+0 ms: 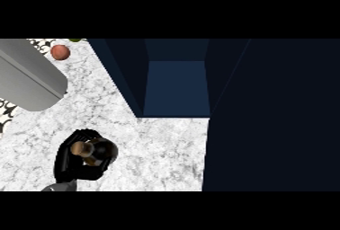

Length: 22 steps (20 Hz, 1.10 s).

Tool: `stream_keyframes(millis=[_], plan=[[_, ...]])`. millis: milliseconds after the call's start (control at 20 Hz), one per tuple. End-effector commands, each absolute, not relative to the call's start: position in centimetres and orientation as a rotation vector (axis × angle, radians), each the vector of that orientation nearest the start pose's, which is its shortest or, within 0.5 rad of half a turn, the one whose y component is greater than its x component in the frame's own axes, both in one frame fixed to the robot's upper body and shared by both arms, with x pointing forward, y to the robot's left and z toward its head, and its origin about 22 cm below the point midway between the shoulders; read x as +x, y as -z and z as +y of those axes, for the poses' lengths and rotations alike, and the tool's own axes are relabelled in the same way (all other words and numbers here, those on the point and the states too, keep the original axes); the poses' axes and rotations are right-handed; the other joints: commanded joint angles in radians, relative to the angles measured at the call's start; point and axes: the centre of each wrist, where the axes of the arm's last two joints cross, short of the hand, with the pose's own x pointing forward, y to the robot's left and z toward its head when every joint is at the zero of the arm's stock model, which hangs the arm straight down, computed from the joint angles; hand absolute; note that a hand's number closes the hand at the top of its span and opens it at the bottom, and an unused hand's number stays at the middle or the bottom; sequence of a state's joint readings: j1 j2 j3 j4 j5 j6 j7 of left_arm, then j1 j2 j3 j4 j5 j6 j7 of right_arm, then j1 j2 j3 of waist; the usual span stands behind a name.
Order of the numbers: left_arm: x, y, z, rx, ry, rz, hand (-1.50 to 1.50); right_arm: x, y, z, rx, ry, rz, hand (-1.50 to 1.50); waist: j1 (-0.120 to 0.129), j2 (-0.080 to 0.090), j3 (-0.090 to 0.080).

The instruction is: Pick up the wine, place it into the cabinet and close the cabinet

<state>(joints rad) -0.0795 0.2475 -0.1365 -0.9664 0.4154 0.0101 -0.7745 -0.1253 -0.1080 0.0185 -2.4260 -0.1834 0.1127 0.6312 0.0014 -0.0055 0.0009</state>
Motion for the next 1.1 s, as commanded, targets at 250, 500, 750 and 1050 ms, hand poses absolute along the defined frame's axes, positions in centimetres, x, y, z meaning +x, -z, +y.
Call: stream_keyframes(millis=[250, 500, 750, 1050], plan=[[20.0, 5.1, 31.1, 0.009, -0.074, -1.951, 1.5, 14.0, -20.6, -22.9, 0.24, -0.283, -1.927, -1.5, 0.005, 0.0, 0.001], [20.7, 2.0, 27.9, -0.165, -0.102, -1.954, 1.5, 13.4, -21.1, -22.8, 0.249, -0.273, -1.913, -1.5, 0.001, 0.001, 0.0], [21.5, -2.6, 23.8, -0.195, -0.1, -1.943, 1.5, 14.2, -20.7, -23.1, 0.257, -0.289, -1.91, -1.5, -0.005, 0.002, 0.001], [20.5, -5.5, 19.8, -0.187, -0.04, -1.928, 1.5, 15.3, -20.5, -22.8, 0.236, -0.281, -1.909, -1.5, -0.002, 0.003, 0.0]])
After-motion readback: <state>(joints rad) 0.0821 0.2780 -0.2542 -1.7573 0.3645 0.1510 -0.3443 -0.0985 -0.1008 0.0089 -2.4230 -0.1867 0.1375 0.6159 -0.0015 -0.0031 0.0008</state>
